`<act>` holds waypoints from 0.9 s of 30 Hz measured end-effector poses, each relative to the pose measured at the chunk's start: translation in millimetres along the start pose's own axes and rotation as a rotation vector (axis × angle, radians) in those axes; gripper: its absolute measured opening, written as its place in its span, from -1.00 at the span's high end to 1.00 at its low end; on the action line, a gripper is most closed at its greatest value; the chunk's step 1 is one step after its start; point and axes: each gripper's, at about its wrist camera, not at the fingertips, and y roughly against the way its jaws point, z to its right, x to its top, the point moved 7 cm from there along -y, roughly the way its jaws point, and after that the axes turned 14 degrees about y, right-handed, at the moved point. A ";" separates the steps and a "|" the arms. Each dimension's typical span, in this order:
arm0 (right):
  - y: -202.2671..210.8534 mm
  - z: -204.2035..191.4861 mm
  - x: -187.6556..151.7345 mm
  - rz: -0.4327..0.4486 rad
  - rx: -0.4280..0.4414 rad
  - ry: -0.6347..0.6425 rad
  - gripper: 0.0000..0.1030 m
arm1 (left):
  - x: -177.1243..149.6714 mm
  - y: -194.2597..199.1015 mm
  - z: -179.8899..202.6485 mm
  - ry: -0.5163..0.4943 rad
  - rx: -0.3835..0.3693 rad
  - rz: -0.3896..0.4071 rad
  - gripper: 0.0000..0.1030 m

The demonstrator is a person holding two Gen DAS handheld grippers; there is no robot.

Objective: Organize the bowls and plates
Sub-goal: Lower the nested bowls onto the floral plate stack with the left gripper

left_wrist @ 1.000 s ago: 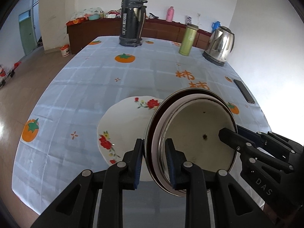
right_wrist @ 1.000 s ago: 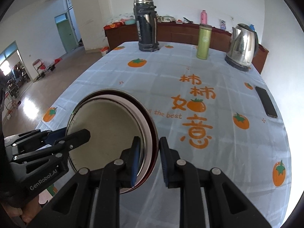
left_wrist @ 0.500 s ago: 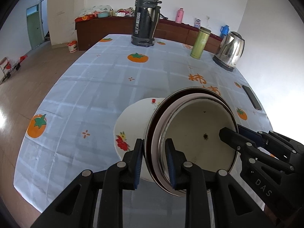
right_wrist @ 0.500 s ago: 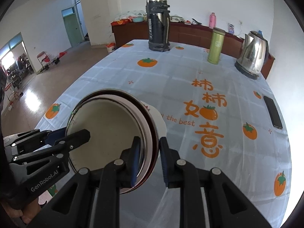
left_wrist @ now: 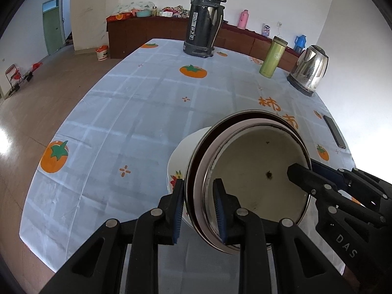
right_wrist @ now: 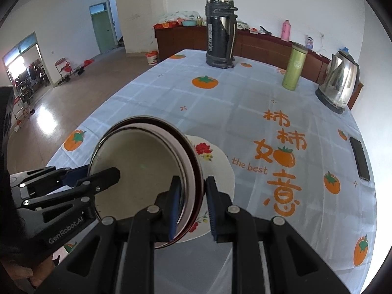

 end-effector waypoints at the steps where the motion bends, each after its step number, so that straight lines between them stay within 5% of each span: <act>1: -1.5 0.4 -0.2 -0.003 0.002 -0.001 0.60 | 0.2 -1.1 -0.1 -0.001 0.001 -0.001 0.50; 27: -24.5 18.5 -6.5 -0.057 0.012 -0.033 0.60 | -4.9 -21.9 8.4 -0.027 0.007 -0.047 0.50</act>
